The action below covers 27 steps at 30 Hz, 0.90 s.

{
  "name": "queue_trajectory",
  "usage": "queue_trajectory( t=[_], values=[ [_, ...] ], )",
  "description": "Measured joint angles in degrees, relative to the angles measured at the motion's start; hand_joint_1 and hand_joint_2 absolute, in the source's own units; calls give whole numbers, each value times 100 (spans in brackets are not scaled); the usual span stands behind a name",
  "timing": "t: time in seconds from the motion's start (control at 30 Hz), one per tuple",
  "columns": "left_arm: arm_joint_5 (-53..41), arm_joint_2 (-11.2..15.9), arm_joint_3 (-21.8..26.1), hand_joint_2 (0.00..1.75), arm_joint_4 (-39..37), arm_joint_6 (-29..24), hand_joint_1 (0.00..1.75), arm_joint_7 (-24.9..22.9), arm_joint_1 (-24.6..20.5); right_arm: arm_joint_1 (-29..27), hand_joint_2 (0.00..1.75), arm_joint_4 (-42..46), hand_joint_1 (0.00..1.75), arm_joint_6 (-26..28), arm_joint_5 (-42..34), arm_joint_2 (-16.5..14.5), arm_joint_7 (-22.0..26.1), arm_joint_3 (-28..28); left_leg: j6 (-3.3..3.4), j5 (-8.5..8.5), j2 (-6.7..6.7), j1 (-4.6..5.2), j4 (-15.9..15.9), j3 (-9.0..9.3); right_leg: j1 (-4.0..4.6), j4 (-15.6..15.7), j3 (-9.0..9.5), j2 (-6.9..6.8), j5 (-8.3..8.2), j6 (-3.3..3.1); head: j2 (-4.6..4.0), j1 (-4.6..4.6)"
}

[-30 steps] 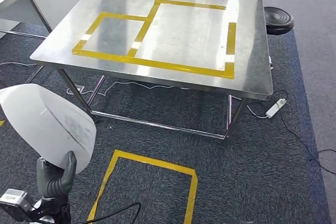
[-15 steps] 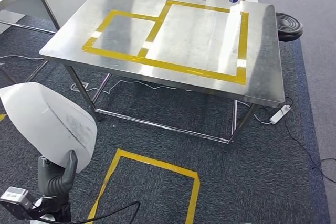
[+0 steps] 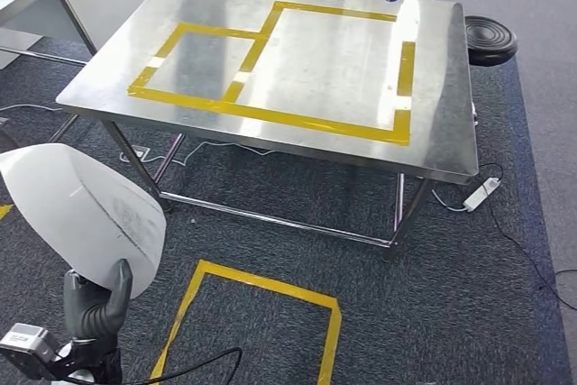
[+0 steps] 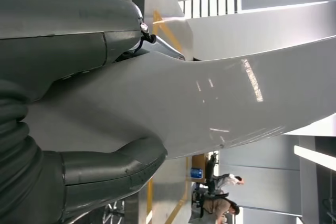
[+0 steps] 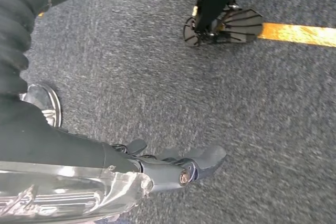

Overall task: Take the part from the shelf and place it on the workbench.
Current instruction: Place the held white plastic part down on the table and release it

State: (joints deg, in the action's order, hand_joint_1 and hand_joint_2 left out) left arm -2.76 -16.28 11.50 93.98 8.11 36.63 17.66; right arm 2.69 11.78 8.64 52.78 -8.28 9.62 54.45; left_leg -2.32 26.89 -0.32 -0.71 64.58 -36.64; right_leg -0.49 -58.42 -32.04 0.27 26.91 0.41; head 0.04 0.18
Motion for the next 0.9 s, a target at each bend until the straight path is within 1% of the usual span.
queue_trajectory(
  t=[0.03,0.07,0.1,0.17,0.2,0.23,0.27,0.3,0.33,0.37,0.4,0.43,0.47,0.5,0.53,0.57,0.6,0.63,0.67,0.7,0.73,0.77,0.8,0.83,0.87,0.9],
  values=[
    [-8,0,-1,175,0,0,175,4,-4,2,175,0,0,-4,-2,0,5,1,26,-125,19,5,-364,171,13,-6,22,5,33,30,0,-1],
    [-16,-1,-1,175,0,-1,175,8,-4,3,175,0,0,-14,-7,0,14,1,53,-171,35,10,-609,284,26,2,31,7,59,65,0,5],
    [-24,-1,-1,175,0,-1,175,11,-2,3,175,0,0,-32,-13,0,24,2,83,-158,41,15,-740,339,38,-4,51,5,63,104,0,9],
    [-46,-1,1,175,0,-2,175,14,7,3,175,0,0,-75,-20,0,53,3,155,-112,15,14,-802,386,36,-5,93,-6,67,177,1,21],
    [-56,-1,-1,175,0,-2,175,15,10,6,175,0,0,-93,-19,-1,76,4,195,-97,5,11,-811,422,29,-67,100,-10,93,208,1,22],
    [-67,-2,-2,175,0,-3,175,14,10,12,175,0,0,-106,-17,-2,103,4,233,-77,1,8,-814,464,24,-210,35,-12,178,232,1,32],
    [-77,-3,-4,175,0,-5,175,14,11,19,175,0,0,-114,-16,-4,131,3,264,-53,-3,9,-817,506,18,-473,-102,-12,306,252,1,36],
    [-87,-4,-5,175,0,-10,175,14,11,21,175,0,0,-119,-13,-5,157,3,288,-20,-3,13,-817,538,17,-839,-297,-10,458,267,0,45],
    [-105,-4,-6,175,0,-20,175,13,15,16,175,0,0,-122,-8,-7,173,4,302,19,-6,18,-817,572,17,-1230,-535,-10,599,278,0,50],
    [-124,-4,-7,175,0,-30,175,13,23,4,175,0,0,-122,-3,-7,183,5,307,64,-14,22,-816,617,16,-1527,-747,-9,670,283,0,51],
    [-145,-3,-7,175,0,-39,175,13,32,-9,175,0,0,-122,3,-7,188,10,304,114,-24,23,-816,678,16,-1645,-880,-9,639,282,0,55],
    [-163,-3,-7,175,0,-47,175,13,40,-20,175,0,0,-122,9,-7,189,15,296,170,-36,23,-816,755,16,-1551,-913,-10,507,277,0,54],
    [-174,-2,-8,175,0,-52,175,14,45,-27,175,0,0,-123,14,-7,191,21,284,231,-44,21,-817,843,16,-1263,-851,-10,294,269,0,55],
    [-181,-2,-8,175,0,-58,175,14,46,-34,175,-1,0,-115,21,-7,178,27,266,297,-48,20,-820,921,15,-868,-742,-11,19,258,0,57],
    [-185,-2,-9,175,0,-66,175,15,45,-38,175,-1,0,-84,30,-7,124,31,242,362,-50,24,-820,989,20,-525,-648,-15,-163,238,0,59],
    [-186,-1,-10,175,0,-70,175,19,45,-38,175,-1,0,-36,43,-7,35,33,211,421,-53,27,-833,1033,31,-288,-568,-20,-260,205,0,60],
    [-186,0,-13,175,1,-74,175,22,46,-43,175,-1,0,17,55,-7,-71,36,173,456,-57,29,-849,1079,45,-161,-530,-25,-287,164,0,60],
    [-186,1,-15,175,1,-76,175,28,47,-44,175,-1,0,64,66,-7,-164,39,132,462,-60,31,-859,1120,58,-135,-501,-27,-212,112,0,58],
    [-186,2,-17,175,3,-76,175,34,46,-45,175,-1,0,88,74,-7,-219,44,95,450,-61,28,-842,1150,60,-115,-435,-17,-181,63,1,53],
    [-185,4,-19,175,5,-76,175,42,42,-49,175,-1,0,96,78,-5,-239,50,62,401,-53,25,-727,1143,53,-88,-361,-8,-153,21,0,50],
    [-182,5,-22,175,7,-75,175,52,36,-46,175,-1,0,99,83,-2,-240,57,31,350,-45,24,-499,1048,42,-69,-262,1,-109,-18,0,36],
    [-179,9,-25,175,9,-75,175,60,32,-38,175,0,0,99,85,1,-236,66,4,335,-36,22,-172,866,30,-54,-159,10,-59,-47,0,25],
    [-176,12,-27,175,10,-74,175,67,35,-34,175,0,0,99,86,3,-228,74,-24,372,-30,19,201,610,23,-44,-69,10,14,-69,-1,14],
    [-174,15,-29,175,10,-73,175,72,44,-33,175,0,0,98,86,4,-221,80,-48,498,-29,17,533,325,18,-40,21,15,92,-81,0,3],
    [-174,20,-30,175,9,-73,175,73,55,-37,175,0,0,97,86,4,-216,83,-62,673,-29,15,754,59,11,-38,120,22,178,-82,0,-1],
    [-174,25,-30,175,10,-72,175,75,64,-51,175,0,0,96,86,4,-212,85,-70,830,-29,14,840,-150,2,-37,233,29,272,-73,0,-7]
  ],
)
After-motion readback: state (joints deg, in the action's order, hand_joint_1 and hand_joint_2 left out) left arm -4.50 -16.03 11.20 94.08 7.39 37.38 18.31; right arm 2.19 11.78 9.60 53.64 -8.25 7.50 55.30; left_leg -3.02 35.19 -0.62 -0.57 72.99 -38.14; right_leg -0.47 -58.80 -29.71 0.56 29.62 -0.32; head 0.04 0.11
